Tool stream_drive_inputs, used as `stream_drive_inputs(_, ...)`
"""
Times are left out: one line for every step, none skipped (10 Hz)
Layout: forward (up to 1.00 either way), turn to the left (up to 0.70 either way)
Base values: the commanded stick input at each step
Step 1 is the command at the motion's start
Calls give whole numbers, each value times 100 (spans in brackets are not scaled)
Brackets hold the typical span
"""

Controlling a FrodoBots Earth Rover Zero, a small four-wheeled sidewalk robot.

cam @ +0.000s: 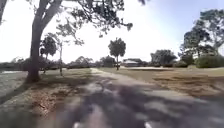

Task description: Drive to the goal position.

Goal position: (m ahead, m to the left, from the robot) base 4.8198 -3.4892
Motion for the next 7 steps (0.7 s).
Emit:
stream_drive_inputs(100, 2)
stream_drive_inputs(100, 2)
stream_drive_inputs(100, 2)
stream_drive_inputs(100, 2)
stream_drive_inputs(100, 2)
stream_drive_inputs(100, 2)
stream_drive_inputs(100, 2)
